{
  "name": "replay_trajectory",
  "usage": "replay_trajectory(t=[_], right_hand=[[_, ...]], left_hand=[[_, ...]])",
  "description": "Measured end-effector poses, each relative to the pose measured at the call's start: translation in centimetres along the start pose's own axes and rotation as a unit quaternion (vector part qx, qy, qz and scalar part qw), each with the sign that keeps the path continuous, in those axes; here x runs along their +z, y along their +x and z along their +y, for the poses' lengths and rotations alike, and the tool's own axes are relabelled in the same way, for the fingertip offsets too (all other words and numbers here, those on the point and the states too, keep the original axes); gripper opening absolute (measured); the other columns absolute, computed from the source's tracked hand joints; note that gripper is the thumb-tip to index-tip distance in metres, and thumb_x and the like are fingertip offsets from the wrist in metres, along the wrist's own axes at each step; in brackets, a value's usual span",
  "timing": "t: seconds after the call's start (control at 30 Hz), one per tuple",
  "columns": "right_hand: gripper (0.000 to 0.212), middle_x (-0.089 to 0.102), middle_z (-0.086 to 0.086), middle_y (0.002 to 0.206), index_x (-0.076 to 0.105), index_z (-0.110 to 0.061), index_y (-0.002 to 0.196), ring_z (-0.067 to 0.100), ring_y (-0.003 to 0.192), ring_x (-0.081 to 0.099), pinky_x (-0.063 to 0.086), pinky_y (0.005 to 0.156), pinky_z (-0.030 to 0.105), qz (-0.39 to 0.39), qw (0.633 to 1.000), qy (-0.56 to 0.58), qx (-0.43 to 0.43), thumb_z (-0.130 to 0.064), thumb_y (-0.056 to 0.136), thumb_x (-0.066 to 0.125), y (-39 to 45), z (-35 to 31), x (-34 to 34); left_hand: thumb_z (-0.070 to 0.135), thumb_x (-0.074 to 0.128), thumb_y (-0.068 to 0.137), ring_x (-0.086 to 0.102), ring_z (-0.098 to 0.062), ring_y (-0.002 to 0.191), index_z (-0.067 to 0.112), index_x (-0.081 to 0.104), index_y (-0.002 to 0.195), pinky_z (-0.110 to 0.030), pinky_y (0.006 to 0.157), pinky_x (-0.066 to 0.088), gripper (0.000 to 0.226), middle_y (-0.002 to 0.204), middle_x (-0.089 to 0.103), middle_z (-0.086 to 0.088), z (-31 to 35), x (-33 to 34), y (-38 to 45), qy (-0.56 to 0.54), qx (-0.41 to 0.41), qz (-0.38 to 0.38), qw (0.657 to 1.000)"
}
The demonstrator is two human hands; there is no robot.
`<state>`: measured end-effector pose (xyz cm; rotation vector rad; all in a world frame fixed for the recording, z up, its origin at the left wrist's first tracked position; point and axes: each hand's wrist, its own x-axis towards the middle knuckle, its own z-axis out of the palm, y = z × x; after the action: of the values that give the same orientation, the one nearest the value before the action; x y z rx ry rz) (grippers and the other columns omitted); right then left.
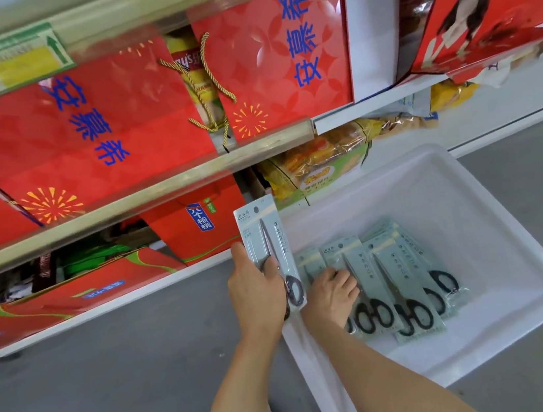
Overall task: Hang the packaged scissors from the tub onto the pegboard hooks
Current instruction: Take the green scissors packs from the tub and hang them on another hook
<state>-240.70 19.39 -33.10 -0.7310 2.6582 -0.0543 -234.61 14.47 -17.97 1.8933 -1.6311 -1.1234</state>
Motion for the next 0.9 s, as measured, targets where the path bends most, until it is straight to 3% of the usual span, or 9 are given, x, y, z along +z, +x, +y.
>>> replay_trajectory(t=[0.17,0.27,0.37,0.43,0.5,0.57,0.73,0.8,0.9], right_hand=[[0.06,0.047,0.014,0.112,0.046,-0.004,0.115,0.03,0.102,0.043,0.036,0.091,0.039,-0.065,0.996,-0.046,0.05,-0.037,0.069,0.065,0.1,2.6,-1.0],[0.056,0.048,0.011,0.113,0.033,-0.011,0.111,0.029,0.104,0.047,0.039,0.092,0.037,-0.066,0.997,-0.03,0.033,-0.032,0.071,0.066,1.0,3.2,-1.0],[0.046,0.061,0.01,0.101,0.031,-0.01,0.11,0.03,0.091,0.061,0.054,0.075,0.041,-0.087,0.993,0.08,-0.03,-0.017,0.08,0.065,1.5,3.9,-0.9],[0.033,0.064,0.013,0.09,0.038,-0.01,0.113,0.031,0.078,0.063,0.053,0.062,0.04,-0.083,0.984,0.138,-0.077,-0.011,0.087,0.059,1.4,4.4,-1.8],[0.021,0.062,0.014,0.079,0.043,-0.01,0.112,0.03,0.066,0.059,0.046,0.051,0.034,-0.077,0.974,0.189,-0.098,-0.011,0.093,0.051,1.1,4.5,-3.7],[0.01,0.06,0.014,0.074,0.046,-0.009,0.103,0.03,0.061,0.056,0.042,0.049,0.033,-0.08,0.961,0.243,-0.104,-0.013,0.094,0.048,0.9,4.0,-6.4],[0.006,0.061,0.01,0.075,0.049,-0.008,0.092,0.026,0.066,0.056,0.049,0.057,0.041,-0.107,0.915,0.369,-0.124,-0.012,0.091,0.053,0.0,0.9,-15.2],[0.007,0.063,0.002,0.082,0.052,-0.013,0.096,0.023,0.077,0.061,0.054,0.067,0.042,-0.112,0.89,0.416,-0.15,-0.012,0.091,0.055,-0.7,-0.9,-19.1],[0.033,0.066,-0.002,0.102,0.052,-0.024,0.117,0.019,0.095,0.063,0.054,0.082,0.037,-0.091,0.849,0.475,-0.213,-0.008,0.088,0.06,-2.1,-3.6,-24.9]], left_hand=[[0.009,0.054,0.096,0.064,-0.032,0.102,0.012,0.044,0.113,-0.028,0.071,0.047,0.02,0.128,0.063,-0.012,0.1,-0.3,0.2,-0.003,0.0,-0.001,1.0],[0.009,0.055,0.095,0.065,-0.031,0.099,0.012,0.046,0.114,-0.021,0.064,0.047,0.021,0.126,0.064,-0.012,0.2,-0.4,0.3,-0.019,0.004,-0.004,1.0],[0.007,0.059,0.093,0.063,-0.016,0.082,0.01,0.051,0.112,-0.007,0.054,0.046,0.021,0.111,0.066,-0.005,0.4,-0.9,0.3,-0.07,0.011,-0.015,0.997],[0.003,0.063,0.089,0.06,-0.008,0.07,0.011,0.058,0.104,-0.006,0.055,0.043,0.017,0.094,0.07,0.0,0.3,-1.5,0.6,-0.126,0.009,-0.015,0.992],[0.001,0.066,0.087,0.065,-0.009,0.073,0.014,0.065,0.098,-0.011,0.063,0.047,0.018,0.088,0.073,0.005,0.5,-2.3,0.8,-0.208,-0.012,-0.021,0.978],[0.0,0.066,0.086,0.069,-0.009,0.078,0.016,0.07,0.1,-0.015,0.064,0.051,0.022,0.091,0.075,0.006,1.3,-3.4,0.7,-0.282,-0.043,-0.011,0.958],[0.007,0.07,0.087,0.072,-0.017,0.088,0.021,0.074,0.1,-0.032,0.076,0.057,0.019,0.102,0.076,-0.002,5.2,-7.4,1.0,-0.384,-0.067,0.023,0.92],[0.007,0.07,0.087,0.072,-0.017,0.09,0.02,0.072,0.101,-0.035,0.081,0.056,0.02,0.103,0.076,-0.003,7.3,-9.7,1.1,-0.399,-0.033,0.039,0.916],[0.004,0.065,0.09,0.069,-0.014,0.096,0.023,0.062,0.119,-0.03,0.08,0.054,0.035,0.109,0.073,-0.003,11.0,-14.1,0.5,-0.401,0.065,0.082,0.91]])
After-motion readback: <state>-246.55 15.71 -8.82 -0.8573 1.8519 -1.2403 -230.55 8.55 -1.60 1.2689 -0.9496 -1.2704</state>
